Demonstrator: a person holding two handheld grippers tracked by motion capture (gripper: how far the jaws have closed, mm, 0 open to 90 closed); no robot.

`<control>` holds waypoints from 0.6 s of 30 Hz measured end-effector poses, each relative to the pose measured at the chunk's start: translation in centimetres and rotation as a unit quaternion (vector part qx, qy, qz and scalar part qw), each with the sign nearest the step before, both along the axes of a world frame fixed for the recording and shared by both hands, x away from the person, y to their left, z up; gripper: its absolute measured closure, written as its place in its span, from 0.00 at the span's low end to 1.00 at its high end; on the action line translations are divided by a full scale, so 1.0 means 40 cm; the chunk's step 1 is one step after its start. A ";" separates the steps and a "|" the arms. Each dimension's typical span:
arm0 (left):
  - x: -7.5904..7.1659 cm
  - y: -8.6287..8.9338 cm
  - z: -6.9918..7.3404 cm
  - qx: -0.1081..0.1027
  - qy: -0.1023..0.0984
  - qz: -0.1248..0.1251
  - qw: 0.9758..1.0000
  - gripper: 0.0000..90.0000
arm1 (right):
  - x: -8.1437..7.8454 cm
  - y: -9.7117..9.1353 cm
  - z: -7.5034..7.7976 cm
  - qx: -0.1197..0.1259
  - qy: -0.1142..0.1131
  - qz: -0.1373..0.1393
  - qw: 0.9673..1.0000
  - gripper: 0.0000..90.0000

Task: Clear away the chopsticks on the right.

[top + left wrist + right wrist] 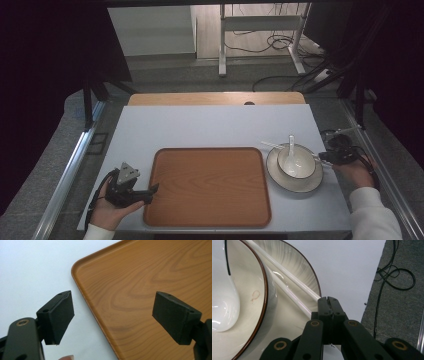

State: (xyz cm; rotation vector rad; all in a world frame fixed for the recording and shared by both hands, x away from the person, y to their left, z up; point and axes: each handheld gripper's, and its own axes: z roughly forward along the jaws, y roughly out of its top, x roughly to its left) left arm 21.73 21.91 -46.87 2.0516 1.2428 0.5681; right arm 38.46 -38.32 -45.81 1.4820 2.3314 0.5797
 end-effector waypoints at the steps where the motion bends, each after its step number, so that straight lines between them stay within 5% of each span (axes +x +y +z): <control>1: 0.000 0.000 0.000 0.000 0.000 0.000 1.000 0.19 | 0.000 0.000 0.000 0.000 0.000 0.000 1.000 0.99; 9: 0.000 0.001 0.001 0.000 -0.001 0.001 1.000 0.19 | -0.005 -0.006 0.017 -0.001 -0.009 0.006 1.000 0.99; 12: 0.000 0.002 0.000 0.003 0.001 -0.003 1.000 0.19 | -0.006 -0.010 0.030 -0.010 -0.014 0.024 1.000 0.89; 14: 0.000 0.002 -0.001 0.002 0.003 -0.003 1.000 0.19 | -0.006 -0.009 0.034 -0.021 -0.018 0.032 0.999 0.74; 15: 0.000 0.001 -0.001 0.002 0.003 -0.003 1.000 0.19 | -0.005 -0.006 0.032 -0.043 -0.013 0.043 0.998 0.61; 18: 0.000 0.003 -0.003 0.003 0.004 -0.002 1.000 0.19 | 0.001 -0.010 0.027 -0.080 -0.008 0.043 0.996 0.57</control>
